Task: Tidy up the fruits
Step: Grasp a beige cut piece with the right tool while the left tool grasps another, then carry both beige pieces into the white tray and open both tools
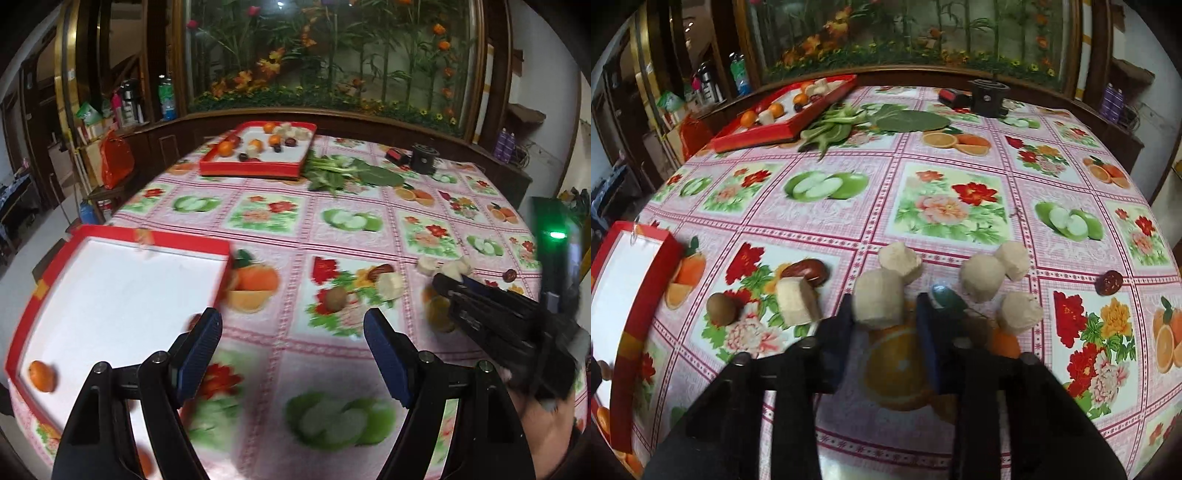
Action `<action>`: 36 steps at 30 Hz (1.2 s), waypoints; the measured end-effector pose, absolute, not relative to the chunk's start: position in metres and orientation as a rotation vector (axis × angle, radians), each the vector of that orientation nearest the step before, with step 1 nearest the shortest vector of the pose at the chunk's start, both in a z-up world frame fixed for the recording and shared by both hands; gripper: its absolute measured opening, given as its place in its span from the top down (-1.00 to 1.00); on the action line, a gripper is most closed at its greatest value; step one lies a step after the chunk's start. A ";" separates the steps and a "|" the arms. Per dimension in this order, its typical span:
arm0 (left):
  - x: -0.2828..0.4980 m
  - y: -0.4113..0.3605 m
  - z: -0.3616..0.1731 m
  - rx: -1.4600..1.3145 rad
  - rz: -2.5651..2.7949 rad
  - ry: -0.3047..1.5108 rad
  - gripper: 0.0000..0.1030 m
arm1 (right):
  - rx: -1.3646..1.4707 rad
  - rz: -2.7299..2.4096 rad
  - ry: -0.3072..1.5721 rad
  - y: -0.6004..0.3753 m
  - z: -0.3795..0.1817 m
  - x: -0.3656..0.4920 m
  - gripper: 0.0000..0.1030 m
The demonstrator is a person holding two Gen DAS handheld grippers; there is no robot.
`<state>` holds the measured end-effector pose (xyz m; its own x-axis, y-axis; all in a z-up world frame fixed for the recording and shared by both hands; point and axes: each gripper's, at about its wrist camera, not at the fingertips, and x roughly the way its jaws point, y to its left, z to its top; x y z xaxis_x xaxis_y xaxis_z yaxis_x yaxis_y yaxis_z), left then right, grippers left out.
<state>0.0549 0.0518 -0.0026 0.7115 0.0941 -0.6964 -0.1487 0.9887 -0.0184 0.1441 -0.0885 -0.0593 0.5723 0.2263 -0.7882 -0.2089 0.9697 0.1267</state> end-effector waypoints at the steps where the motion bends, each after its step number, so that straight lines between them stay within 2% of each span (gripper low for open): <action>1: 0.061 0.045 -0.005 -0.071 0.128 0.779 -0.52 | 0.025 0.258 0.920 -0.091 -0.058 0.143 0.46; 12: 0.125 -0.017 -0.035 -0.023 0.144 0.839 -0.49 | 0.201 0.202 0.695 -0.164 -0.017 0.110 0.46; 14: 0.132 -0.018 -0.043 -0.015 0.159 0.856 -0.19 | 0.229 0.206 0.679 -0.170 -0.015 0.110 0.46; 15: 0.133 -0.020 -0.046 0.014 0.171 0.851 0.16 | 0.240 0.216 0.676 -0.171 -0.014 0.111 0.46; 16: 0.136 -0.021 -0.049 0.015 0.171 0.877 0.68 | 0.243 0.222 0.675 -0.171 -0.014 0.111 0.46; 20: 0.131 -0.017 -0.050 -0.005 0.135 0.896 0.70 | 0.260 0.247 0.670 -0.171 -0.014 0.111 0.46; 36: 0.012 0.059 -0.010 -0.158 0.060 0.805 0.71 | 0.178 0.277 0.693 -0.148 -0.009 0.097 0.46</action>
